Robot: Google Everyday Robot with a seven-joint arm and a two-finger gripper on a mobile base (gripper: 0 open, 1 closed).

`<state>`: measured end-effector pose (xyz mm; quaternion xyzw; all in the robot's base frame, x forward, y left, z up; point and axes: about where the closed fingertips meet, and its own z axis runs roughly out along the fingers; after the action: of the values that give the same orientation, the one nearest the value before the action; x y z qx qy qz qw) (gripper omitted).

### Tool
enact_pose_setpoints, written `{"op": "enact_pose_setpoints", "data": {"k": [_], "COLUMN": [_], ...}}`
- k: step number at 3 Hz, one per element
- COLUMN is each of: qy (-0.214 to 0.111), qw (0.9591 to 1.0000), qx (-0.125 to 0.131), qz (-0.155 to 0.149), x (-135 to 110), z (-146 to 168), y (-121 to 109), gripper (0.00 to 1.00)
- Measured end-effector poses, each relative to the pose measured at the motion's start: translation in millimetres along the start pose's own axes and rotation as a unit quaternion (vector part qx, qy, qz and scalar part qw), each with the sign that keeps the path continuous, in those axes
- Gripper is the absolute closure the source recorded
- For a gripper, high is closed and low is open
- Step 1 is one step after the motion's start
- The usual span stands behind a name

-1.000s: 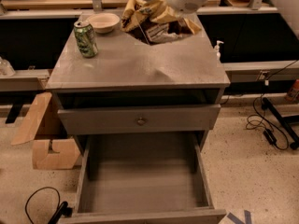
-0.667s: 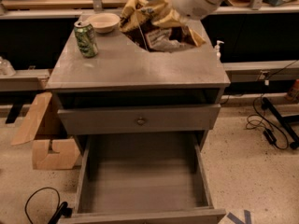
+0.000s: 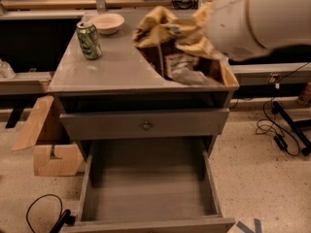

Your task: Place brown chip bag into middle drawer

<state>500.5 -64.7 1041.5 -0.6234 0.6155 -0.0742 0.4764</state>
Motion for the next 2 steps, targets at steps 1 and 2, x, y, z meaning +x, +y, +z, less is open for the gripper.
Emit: {"op": "enact_pose_setpoints", "data": {"k": [1, 2], "qy": [0.014, -0.005], "qw": [0.9993, 0.9987], "qx": [0.005, 0.007], "qz": [0.033, 0.051], "x": [32.3, 27.7], "z": [-26.7, -34.3], "y": [44.8, 53.8], "gripper": [1.00, 1.00]}}
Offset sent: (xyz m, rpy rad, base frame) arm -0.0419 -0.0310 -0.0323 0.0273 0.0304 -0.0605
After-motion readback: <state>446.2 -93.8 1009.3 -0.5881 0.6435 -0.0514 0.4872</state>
